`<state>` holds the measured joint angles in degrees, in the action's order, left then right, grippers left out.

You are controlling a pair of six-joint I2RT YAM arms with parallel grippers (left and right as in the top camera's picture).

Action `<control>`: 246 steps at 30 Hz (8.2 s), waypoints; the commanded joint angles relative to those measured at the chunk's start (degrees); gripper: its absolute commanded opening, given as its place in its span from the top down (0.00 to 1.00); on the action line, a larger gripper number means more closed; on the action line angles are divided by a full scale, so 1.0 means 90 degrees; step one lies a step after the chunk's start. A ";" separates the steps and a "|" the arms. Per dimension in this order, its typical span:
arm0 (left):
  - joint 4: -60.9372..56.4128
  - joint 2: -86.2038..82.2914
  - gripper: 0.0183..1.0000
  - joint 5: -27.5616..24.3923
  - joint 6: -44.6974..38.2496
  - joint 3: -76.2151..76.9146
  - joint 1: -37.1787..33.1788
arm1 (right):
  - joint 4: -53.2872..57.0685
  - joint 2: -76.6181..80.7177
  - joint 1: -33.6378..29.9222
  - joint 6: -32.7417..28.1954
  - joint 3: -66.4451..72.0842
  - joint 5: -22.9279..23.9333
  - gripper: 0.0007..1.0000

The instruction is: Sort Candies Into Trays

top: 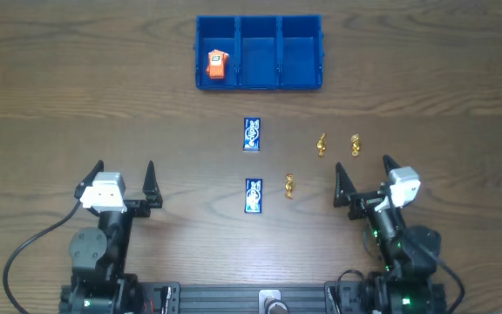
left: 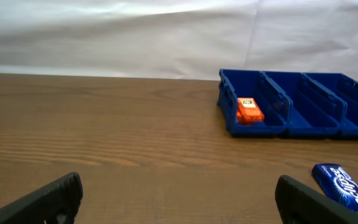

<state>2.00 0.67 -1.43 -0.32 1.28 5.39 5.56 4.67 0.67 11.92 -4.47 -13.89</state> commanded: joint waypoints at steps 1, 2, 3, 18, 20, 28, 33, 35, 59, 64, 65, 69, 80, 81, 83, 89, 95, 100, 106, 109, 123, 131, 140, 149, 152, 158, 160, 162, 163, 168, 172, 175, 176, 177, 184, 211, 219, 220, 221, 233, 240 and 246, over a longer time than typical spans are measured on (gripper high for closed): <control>0.0274 -0.0051 0.00 0.0039 -0.0109 -0.0112 -0.0024 | 0.0750 0.1307 0.0027 0.0486 -0.1719 -0.1260 0.00; 0.0274 -0.0051 0.00 0.0039 -0.0112 -0.0112 -0.0024 | 0.0991 0.1615 0.0027 0.0481 -0.2038 -0.1464 0.00; 0.0274 -0.0051 0.00 0.0041 -0.0109 -0.0112 -0.0024 | 0.1299 0.1999 0.0027 0.0476 -0.2412 -0.1673 0.00; 0.0274 -0.0051 0.00 0.0039 -0.0109 -0.0112 -0.0024 | 0.4682 0.7254 0.2511 0.0753 -0.5991 -0.1751 0.00; 0.0274 -0.0051 0.00 0.0041 -0.0109 -0.0112 -0.0024 | 0.4690 0.7766 0.2977 0.1122 -0.6047 -0.1115 0.00; 0.0274 -0.0051 0.00 0.0041 -0.0109 -0.0112 -0.0024 | 0.4658 0.9102 0.4313 0.2443 -0.6057 0.0406 0.00; 0.0274 -0.0051 0.00 0.0041 -0.0109 -0.0112 -0.0024 | 0.4415 0.9717 0.4811 0.2890 -0.6057 0.0886 0.00; 0.0274 -0.0051 0.00 0.0039 -0.0109 -0.0112 -0.0024 | 0.4316 0.9991 0.4898 0.3070 -0.6057 0.1088 0.00; 0.0274 -0.0051 0.00 0.0041 -0.0109 -0.0112 -0.0024 | 0.3500 1.0945 0.5552 0.3699 -0.6074 0.2378 0.08; 0.0274 -0.0051 0.00 0.0041 -0.0112 -0.0112 -0.0024 | 0.3390 1.0962 0.5552 0.3699 -0.6074 0.2375 0.21; 0.0274 -0.0051 0.00 0.0041 -0.0109 -0.0112 -0.0024 | 0.3383 1.0970 0.5552 0.3699 -0.6074 0.2375 0.23; 0.0274 -0.0051 0.00 0.0039 -0.0109 -0.0112 -0.0024 | 0.3378 1.1028 0.5605 0.3699 -0.6074 0.2378 0.29; 0.0274 -0.0051 0.00 0.0039 -0.0112 -0.0112 -0.0024 | 0.3262 1.1028 0.5622 0.3699 -0.6074 0.2375 0.80; 0.0274 -0.0051 0.00 0.0041 -0.0112 -0.0112 -0.0024 | 0.3262 1.1028 0.5622 0.3701 -0.6074 0.2375 0.80; 0.0274 -0.0051 0.00 0.0041 -0.0109 -0.0112 -0.0024 | 0.3264 1.1028 0.5622 0.3730 -0.6076 0.2375 0.81; 0.0274 -0.0051 0.00 0.0039 -0.0109 -0.0112 -0.0024 | 0.4148 1.0819 0.5484 0.3708 -0.6989 0.3043 0.82; 0.0274 -0.0051 0.00 0.0039 -0.0109 -0.0112 -0.0024 | 0.5272 1.0763 0.4714 0.2679 -0.9394 0.4483 0.83; 0.0274 -0.0051 0.00 0.0039 -0.0109 -0.0112 -0.0024 | 0.4274 1.1264 0.3801 0.1729 -1.0571 0.4806 0.84; 0.0274 -0.0051 0.00 0.0041 -0.0109 -0.0112 -0.0024 | 0.2402 1.2607 0.3373 0.0784 -1.0771 0.4588 0.88; 0.0274 -0.0051 0.00 0.0039 -0.0109 -0.0112 -0.0027 | 0.1877 1.3112 0.3317 0.0789 -1.0771 0.4503 0.88; 0.0274 -0.0051 0.00 0.0041 -0.0109 -0.0112 -0.0024 | 0.1438 1.3308 0.3286 0.0809 -1.0768 0.4308 0.56; 0.0274 -0.0051 0.00 0.0039 -0.0112 -0.0112 -0.0024 | 0.1770 1.2944 0.3300 0.0814 -1.0977 0.4078 0.00; 0.0274 -0.0051 0.00 0.0039 -0.0109 -0.0112 -0.0024 | 0.5008 1.1737 0.4019 0.2030 -1.0982 0.3480 0.00; 0.0274 -0.0051 0.00 0.0041 -0.0112 -0.0112 -0.0027 | 0.4714 1.2624 0.4170 0.2603 -0.9700 0.2628 0.00; 0.0274 -0.0051 0.00 0.0039 -0.0109 -0.0112 -0.0024 | 0.4721 1.2993 0.4167 0.2725 -0.9695 0.2514 0.00; 0.0274 -0.0051 0.00 0.0039 -0.0109 -0.0112 -0.0024 | 0.4653 1.3214 0.4078 0.2871 -0.9607 0.2361 0.00; 0.0274 -0.0051 0.00 0.0041 -0.0109 -0.0112 -0.0024 | 0.4605 1.3214 0.4034 0.2875 -0.9520 0.2339 0.04; 0.0274 -0.0051 0.00 0.0039 -0.0109 -0.0112 -0.0024 | 0.4607 1.3223 0.3993 0.2897 -0.9486 0.2334 0.05; 0.0274 -0.0051 0.00 0.0039 -0.0112 -0.0112 -0.0027 | 0.4580 1.3240 0.3973 0.2897 -0.9462 0.2314 0.06; 0.0274 -0.0051 0.00 0.0041 -0.0109 -0.0112 -0.0024 | 0.4575 1.3253 0.3915 0.2917 -0.9459 0.2314 0.14; 0.0274 -0.0051 0.00 0.0041 -0.0109 -0.0112 -0.0024 | 0.4537 1.3304 0.3910 0.2917 -0.9459 0.2314 0.31; 0.0274 -0.0051 0.00 0.0041 -0.0109 -0.0112 -0.0027 | 0.4505 1.3381 0.3912 0.2917 -0.9459 0.2314 0.45; 0.0274 -0.0051 0.00 0.0039 -0.0109 -0.0112 -0.0024 | 0.4505 1.3391 0.3912 0.2917 -0.9459 0.2314 0.50; 0.0274 -0.0051 0.00 0.0039 -0.0109 -0.0112 -0.0024 | 0.4505 1.3391 0.3912 0.2917 -0.9459 0.2314 0.54; 0.0274 -0.0051 0.00 0.0039 -0.0109 -0.0112 -0.0027 | 0.4507 1.3391 0.3915 0.2917 -0.9462 0.2302 0.80; 0.0274 -0.0051 0.00 0.0041 -0.0109 -0.0112 -0.0024 | 0.0670 1.2417 0.3058 0.0170 -0.9811 0.3908 0.86; 0.0274 -0.0051 0.00 0.0041 -0.0109 -0.0112 -0.0024 | 0.0731 1.2891 0.3079 0.0364 -0.9809 0.3679 0.86; 0.0274 -0.0051 0.00 0.0041 -0.0109 -0.0112 -0.0024 | 0.0750 1.2896 0.3079 0.0362 -0.9809 0.3682 0.86; 0.0274 -0.0051 0.00 0.0041 -0.0109 -0.0112 -0.0024 | 0.0770 1.2896 0.3079 0.0362 -0.9809 0.3682 0.86; 0.0274 -0.0051 0.00 0.0041 -0.0112 -0.0112 -0.0024 | 0.0799 1.3000 0.3096 0.0673 -0.9809 0.3682 0.71; 0.0274 -0.0051 0.00 0.0041 -0.0109 -0.0112 -0.0024 | 0.0551 1.2998 0.3096 0.0670 -0.9809 0.3682 0.00; 0.0274 -0.0051 0.00 0.0041 -0.0109 -0.0112 -0.0024 | 0.0952 1.2165 0.3155 0.0622 -0.9809 0.3684 0.00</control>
<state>2.17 0.58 -1.61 -0.47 1.37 5.39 12.62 120.70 28.49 17.58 -92.47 18.81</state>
